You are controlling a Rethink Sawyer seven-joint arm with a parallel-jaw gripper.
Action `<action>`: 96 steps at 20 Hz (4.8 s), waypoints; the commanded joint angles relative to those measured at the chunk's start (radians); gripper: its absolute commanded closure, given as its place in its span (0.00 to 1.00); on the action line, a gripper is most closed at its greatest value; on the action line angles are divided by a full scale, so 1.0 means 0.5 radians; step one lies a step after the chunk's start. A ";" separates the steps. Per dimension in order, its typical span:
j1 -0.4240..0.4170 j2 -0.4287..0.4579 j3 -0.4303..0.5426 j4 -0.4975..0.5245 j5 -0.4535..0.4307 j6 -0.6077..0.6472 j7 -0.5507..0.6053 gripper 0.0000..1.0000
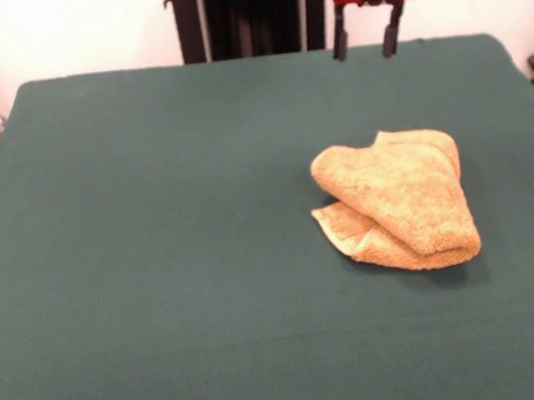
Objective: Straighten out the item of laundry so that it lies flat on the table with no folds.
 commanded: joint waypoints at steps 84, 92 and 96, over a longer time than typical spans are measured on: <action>-0.123 0.368 0.210 -0.217 0.094 -0.716 0.465 0.00; -0.164 0.378 0.256 -0.213 0.082 -0.741 0.441 0.00; -0.188 0.397 0.287 -0.222 0.069 -0.763 0.426 0.00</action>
